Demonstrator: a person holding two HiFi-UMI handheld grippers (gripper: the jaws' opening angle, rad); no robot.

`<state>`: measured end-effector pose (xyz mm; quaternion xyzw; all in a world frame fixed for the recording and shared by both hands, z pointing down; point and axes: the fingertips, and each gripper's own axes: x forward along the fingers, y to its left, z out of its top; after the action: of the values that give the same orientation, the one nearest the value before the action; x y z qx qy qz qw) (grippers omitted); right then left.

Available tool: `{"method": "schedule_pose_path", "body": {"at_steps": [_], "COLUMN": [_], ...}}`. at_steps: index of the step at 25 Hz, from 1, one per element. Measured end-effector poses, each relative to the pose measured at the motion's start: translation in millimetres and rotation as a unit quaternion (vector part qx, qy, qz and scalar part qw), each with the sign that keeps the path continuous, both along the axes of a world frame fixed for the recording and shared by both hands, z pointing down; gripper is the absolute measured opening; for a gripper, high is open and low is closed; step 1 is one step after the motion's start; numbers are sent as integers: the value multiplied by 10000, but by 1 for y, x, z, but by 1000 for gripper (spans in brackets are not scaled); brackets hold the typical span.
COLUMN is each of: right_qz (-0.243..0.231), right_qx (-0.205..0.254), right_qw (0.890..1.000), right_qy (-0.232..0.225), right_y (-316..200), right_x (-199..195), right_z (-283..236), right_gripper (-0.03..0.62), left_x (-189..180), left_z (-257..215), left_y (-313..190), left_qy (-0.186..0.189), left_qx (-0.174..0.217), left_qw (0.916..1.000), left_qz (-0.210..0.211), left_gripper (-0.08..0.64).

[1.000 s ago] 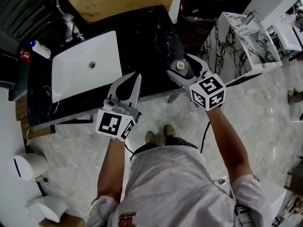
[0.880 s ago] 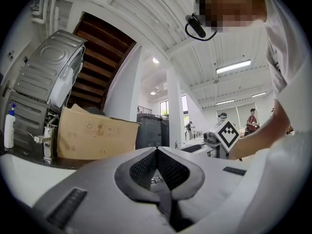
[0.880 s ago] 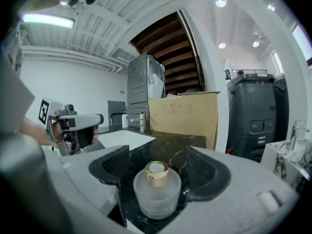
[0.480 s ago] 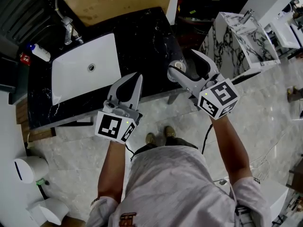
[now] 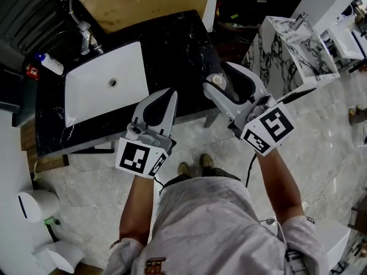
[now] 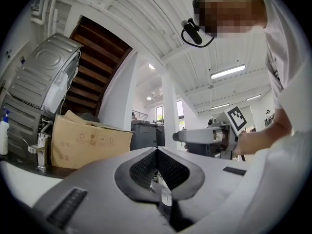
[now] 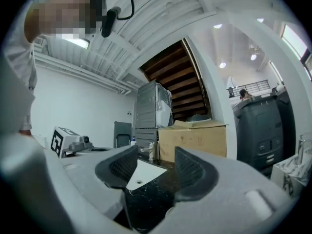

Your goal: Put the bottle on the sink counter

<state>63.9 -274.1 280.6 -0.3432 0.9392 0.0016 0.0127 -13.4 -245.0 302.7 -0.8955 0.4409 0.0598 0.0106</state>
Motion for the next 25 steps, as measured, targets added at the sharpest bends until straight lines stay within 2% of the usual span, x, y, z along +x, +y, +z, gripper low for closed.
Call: {"method": "schedule_pose_path", "body": {"at_steps": [15,25], "right_qz": [33,-36], "right_qx": [428,630], "right_qw": [9990,9979], "right_qy": [118,158], "right_y": [34,48], "right_x": [-11,-14], "right_z": [-2,-5], "right_gripper": [8,2], "left_x": [18,25], "left_z": [-25,-31], "left_y": [18,24], "left_qy": [111,147], "left_qx": [227,271], "left_qw": [9994,9990], "left_qz": [238,317], "left_gripper": [0,0]}}
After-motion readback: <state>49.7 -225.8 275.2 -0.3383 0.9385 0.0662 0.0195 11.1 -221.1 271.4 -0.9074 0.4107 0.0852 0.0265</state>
